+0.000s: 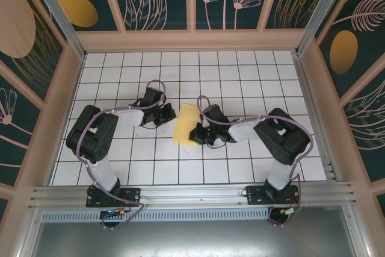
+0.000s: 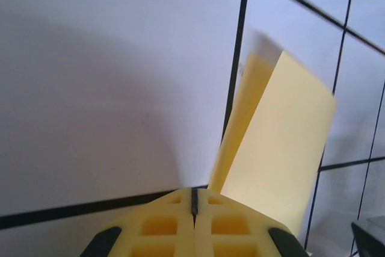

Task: Fold a paper plane with a square sheet of paper (pick it up from the middle)
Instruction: Fold the triangle a second time at the center of the table.

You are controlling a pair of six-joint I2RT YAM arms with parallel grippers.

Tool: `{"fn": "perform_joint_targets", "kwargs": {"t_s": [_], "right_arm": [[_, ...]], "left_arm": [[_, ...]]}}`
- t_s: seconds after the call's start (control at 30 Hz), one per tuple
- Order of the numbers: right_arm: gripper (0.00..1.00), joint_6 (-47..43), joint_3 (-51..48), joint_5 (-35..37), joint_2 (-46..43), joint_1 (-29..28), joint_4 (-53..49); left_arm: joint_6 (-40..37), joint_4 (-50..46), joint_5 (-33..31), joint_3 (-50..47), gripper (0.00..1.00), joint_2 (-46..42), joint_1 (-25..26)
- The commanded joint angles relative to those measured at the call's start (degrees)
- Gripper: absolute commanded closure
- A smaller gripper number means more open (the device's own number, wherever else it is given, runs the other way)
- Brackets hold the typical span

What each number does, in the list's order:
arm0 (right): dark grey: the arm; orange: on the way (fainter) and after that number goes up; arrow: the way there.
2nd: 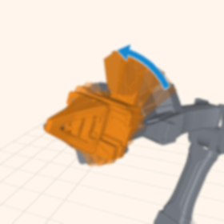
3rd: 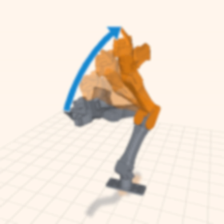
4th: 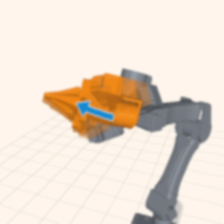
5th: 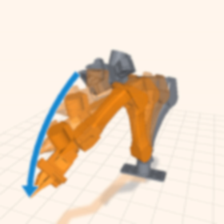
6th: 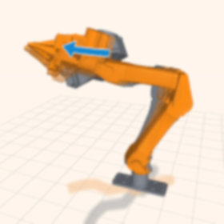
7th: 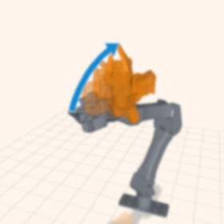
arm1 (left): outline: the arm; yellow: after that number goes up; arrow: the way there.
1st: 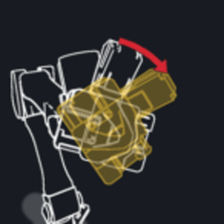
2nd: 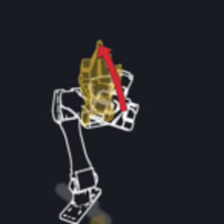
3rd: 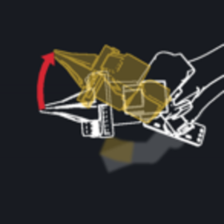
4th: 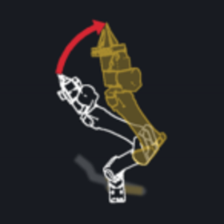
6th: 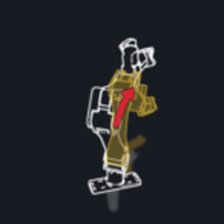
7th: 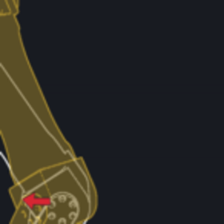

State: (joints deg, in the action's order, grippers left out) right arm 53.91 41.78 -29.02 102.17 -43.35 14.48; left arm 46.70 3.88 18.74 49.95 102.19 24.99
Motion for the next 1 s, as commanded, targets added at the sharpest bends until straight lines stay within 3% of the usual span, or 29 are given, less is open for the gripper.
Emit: {"fn": "perform_joint_targets", "kwargs": {"t_s": [0.0, 0.17, 0.43, 0.73, 0.97], "right_arm": [[1.0, -1.42, -1.47, 2.06, 4.52, -0.94, -9.59], [1.0, -1.52, -1.14, 2.21, 4.7, -0.94, -9.73], [1.0, -1.6, -0.79, 2.56, 4.71, -0.94, -10.35], [1.0, -1.71, -0.86, 2.65, 5.12, -0.94, -10.42], [1.0, -2.01, -1.17, 2.81, 5.38, -0.94, -10.84]], "left_arm": [[-1.01, -2.17, 0.46, 0.63, 0.98, -3.63, -0.21], [2.31, 4.91, 7.29, -4.19, 0.96, -9.52, 0.21], [2.75, 9.66, 12.06, -6.79, 0.96, -6.97, 4.3], [1.87, 8.75, 6.44, -5.07, 1.0, 1.25, 4.54], [0.23, 7.19, 2.62, -5.39, 1.0, 2.07, 3.42]]}}
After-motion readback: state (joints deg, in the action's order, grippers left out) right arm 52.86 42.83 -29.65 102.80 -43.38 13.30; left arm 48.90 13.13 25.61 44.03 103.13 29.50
